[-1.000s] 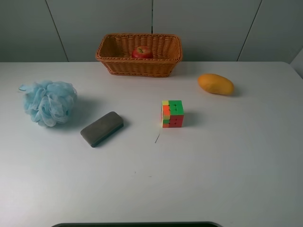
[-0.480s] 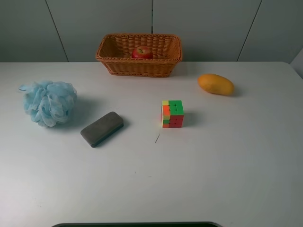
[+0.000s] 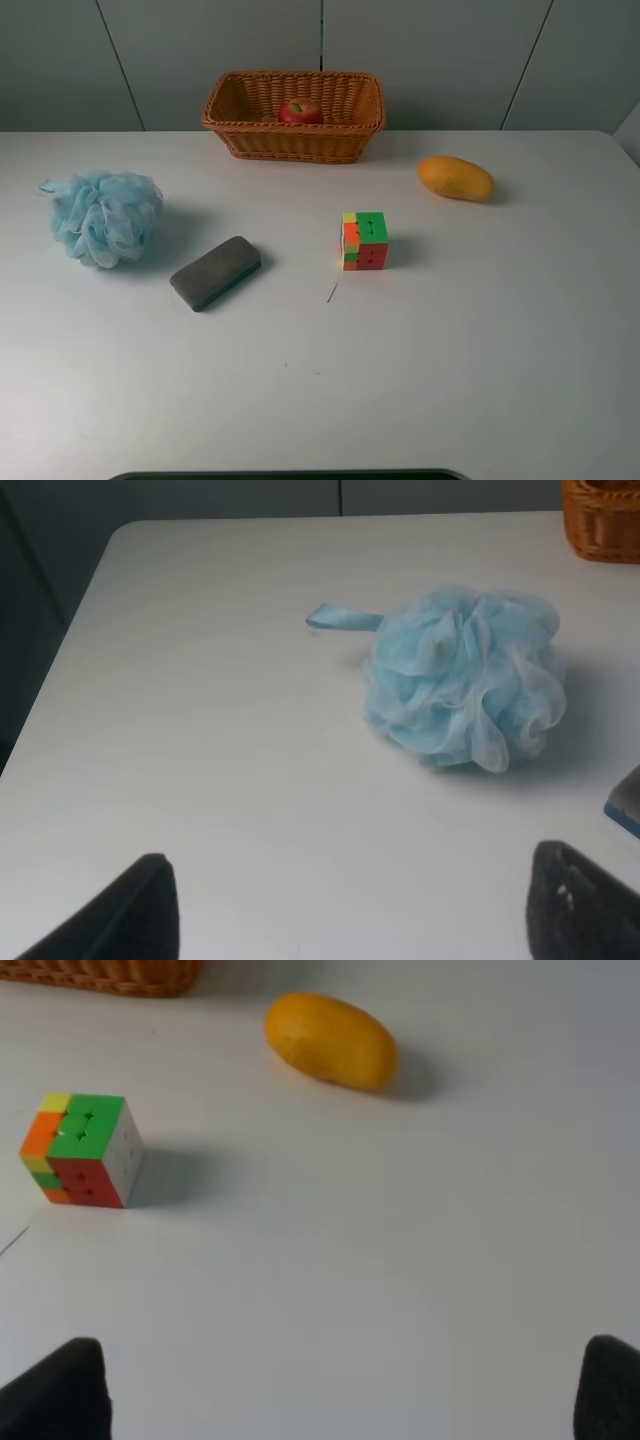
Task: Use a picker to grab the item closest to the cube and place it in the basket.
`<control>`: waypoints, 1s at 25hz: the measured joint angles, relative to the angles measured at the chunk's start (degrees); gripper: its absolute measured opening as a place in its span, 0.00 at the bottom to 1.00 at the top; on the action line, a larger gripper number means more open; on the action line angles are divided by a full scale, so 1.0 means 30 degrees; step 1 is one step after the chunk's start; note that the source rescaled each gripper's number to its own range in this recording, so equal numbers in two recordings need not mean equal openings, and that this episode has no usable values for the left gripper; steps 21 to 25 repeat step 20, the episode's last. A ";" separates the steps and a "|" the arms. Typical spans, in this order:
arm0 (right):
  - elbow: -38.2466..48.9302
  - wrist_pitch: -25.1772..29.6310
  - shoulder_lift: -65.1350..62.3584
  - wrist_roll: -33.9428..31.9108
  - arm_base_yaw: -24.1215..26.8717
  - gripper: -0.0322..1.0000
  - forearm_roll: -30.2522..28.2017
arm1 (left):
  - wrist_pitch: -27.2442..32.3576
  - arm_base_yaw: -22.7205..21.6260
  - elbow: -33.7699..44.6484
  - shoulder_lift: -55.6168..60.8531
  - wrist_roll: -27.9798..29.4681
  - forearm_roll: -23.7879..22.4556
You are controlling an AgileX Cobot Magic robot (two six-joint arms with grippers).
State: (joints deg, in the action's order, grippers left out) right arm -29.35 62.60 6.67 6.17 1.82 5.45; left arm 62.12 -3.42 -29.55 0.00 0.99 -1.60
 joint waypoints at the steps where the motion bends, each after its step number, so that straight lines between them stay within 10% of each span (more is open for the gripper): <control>1: 0.0000 0.0000 -0.0375 -0.0365 0.0000 1.00 -0.0305 | 0.0000 0.0000 0.0000 0.0000 0.0000 0.0000; 25: 0.0000 0.0000 -0.2233 -0.1660 0.0000 1.00 -0.1444 | 0.0000 0.0000 0.0000 0.0000 0.0039 0.0000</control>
